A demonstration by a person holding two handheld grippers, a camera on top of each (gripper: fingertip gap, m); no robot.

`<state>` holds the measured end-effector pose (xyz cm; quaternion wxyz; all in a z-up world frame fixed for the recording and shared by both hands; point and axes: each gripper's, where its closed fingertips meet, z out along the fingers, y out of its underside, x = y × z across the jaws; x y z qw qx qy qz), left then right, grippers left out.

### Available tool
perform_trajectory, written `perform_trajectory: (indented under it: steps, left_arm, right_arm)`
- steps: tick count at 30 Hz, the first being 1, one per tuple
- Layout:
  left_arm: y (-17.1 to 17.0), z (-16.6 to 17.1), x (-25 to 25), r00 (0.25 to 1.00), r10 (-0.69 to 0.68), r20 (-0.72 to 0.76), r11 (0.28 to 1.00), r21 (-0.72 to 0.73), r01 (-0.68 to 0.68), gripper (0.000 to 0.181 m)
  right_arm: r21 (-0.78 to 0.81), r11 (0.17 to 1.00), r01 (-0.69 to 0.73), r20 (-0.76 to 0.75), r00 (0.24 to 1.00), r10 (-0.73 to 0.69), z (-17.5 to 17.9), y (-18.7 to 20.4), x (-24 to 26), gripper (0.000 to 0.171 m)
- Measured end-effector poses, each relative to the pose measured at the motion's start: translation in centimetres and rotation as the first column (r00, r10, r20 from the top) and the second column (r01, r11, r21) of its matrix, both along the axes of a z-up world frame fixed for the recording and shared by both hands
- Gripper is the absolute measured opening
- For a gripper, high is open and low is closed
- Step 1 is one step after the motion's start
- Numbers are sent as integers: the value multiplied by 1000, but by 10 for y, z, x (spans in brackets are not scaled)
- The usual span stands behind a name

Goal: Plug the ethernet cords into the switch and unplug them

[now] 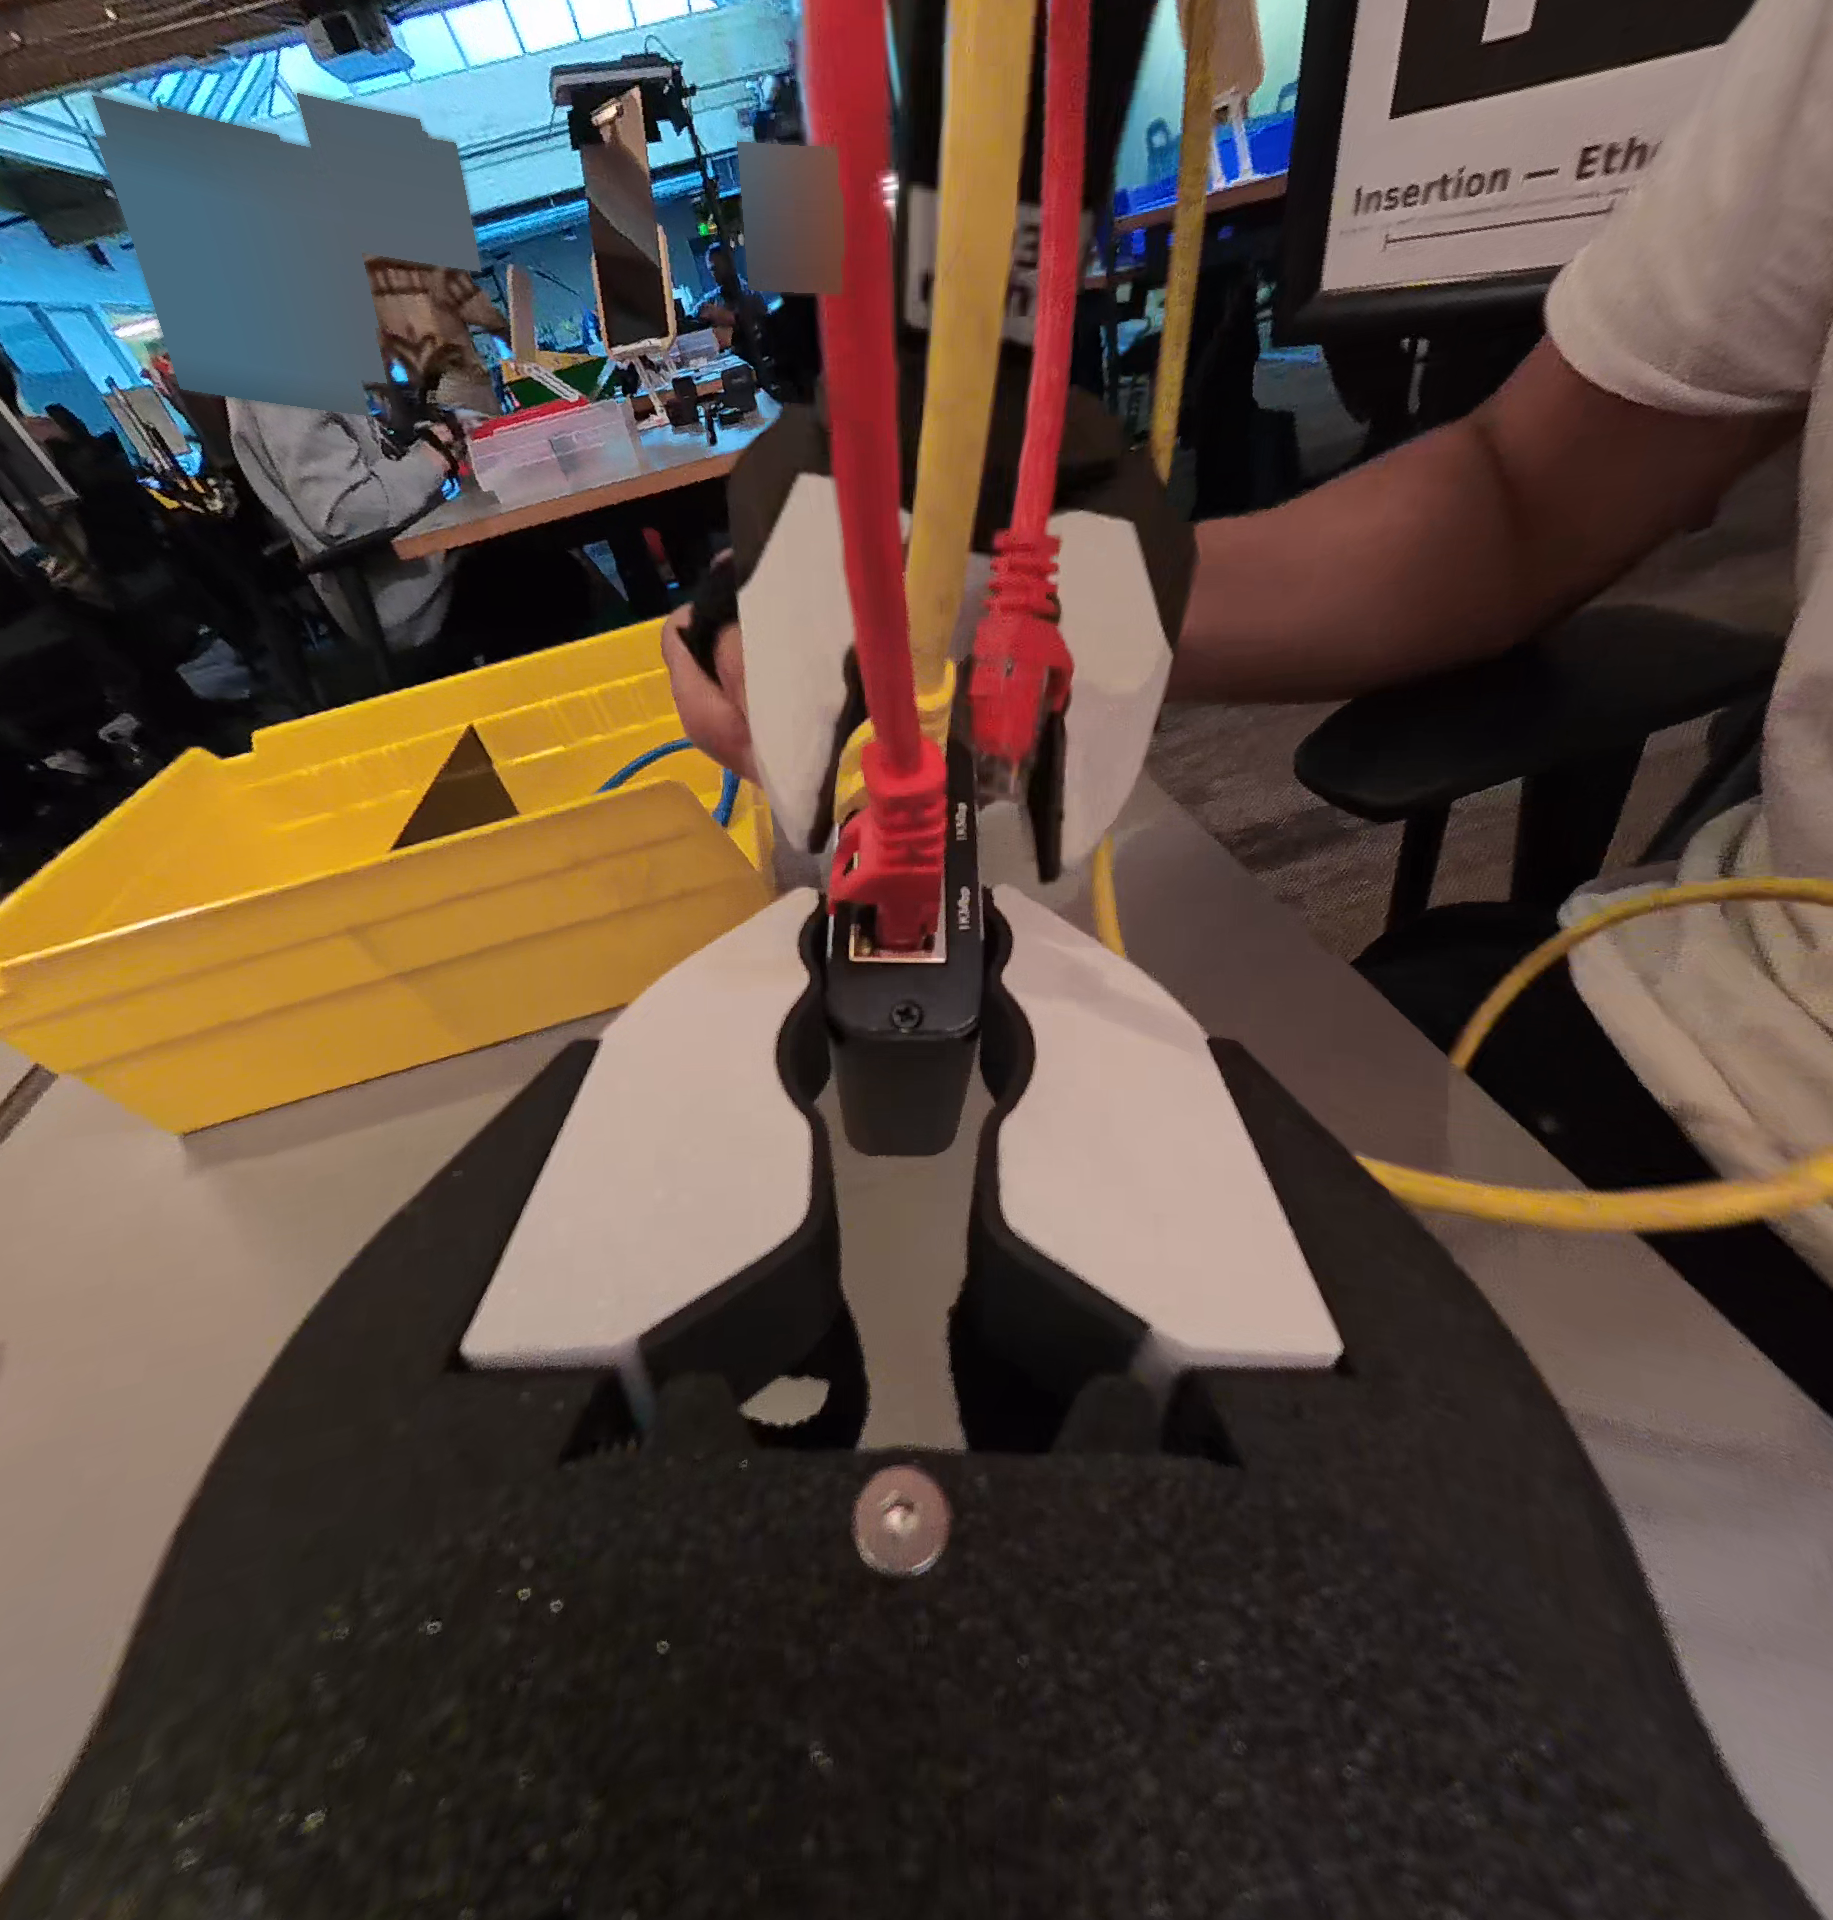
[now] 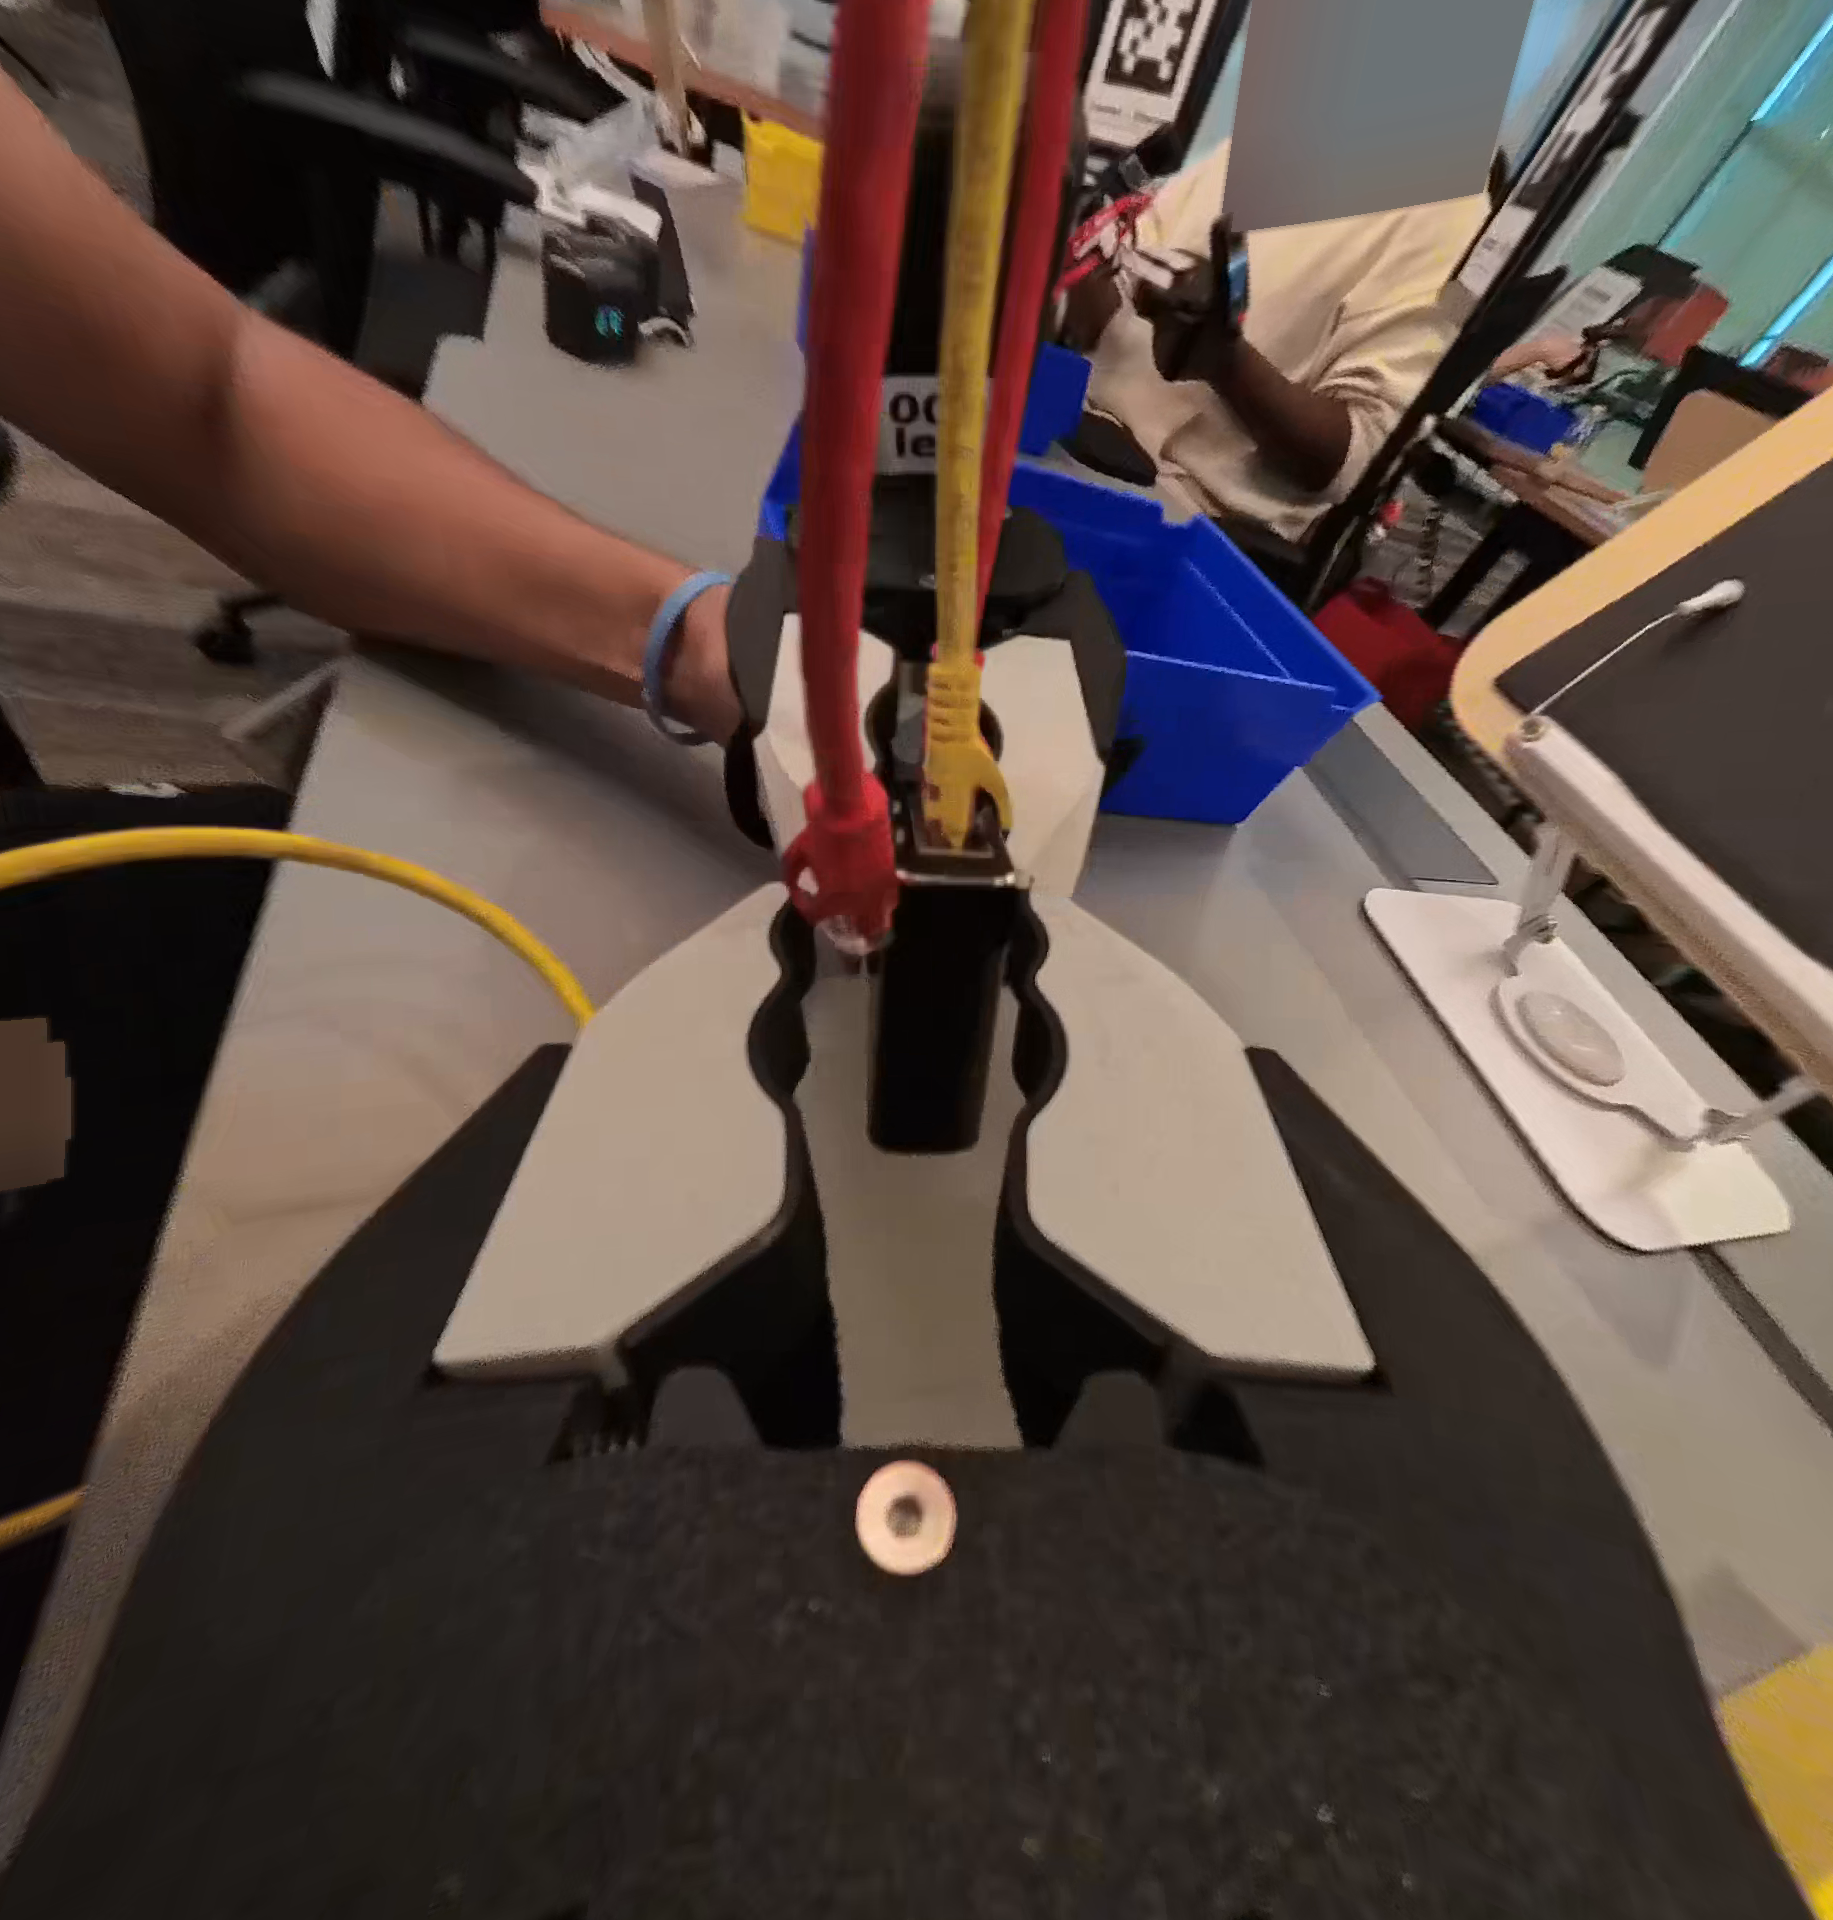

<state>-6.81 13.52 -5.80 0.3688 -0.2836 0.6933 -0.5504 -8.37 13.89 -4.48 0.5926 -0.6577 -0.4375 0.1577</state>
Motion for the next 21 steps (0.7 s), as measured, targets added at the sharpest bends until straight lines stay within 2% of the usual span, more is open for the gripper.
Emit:
perform_trajectory:
  steps: [5, 9, 15, 21]
  left_arm:
    - [1, -28, -1, 998, 36, -58, 995, 93, -30, 24]
    - [-3, -39, 1, 996, 34, -85, 996, 89, -26, 24]
    - [-7, -41, 1, 995, 23, -100, 996, 90, -14, 24]
    - [-7, -41, 2, 994, 26, -108, 997, 82, -17, 24]
  right_arm:
    - [91, 995, 39, 2, 999, -39, 5, 4, -3, 21]
    - [55, 998, -9, 113, 994, 2, -10, 1, -7, 11]
    - [9, 1000, -7, 146, 989, 5, -24, 1, -3, 17]
    - [11, 1000, 5, 128, 992, -6, -25, 1, -2, 16]
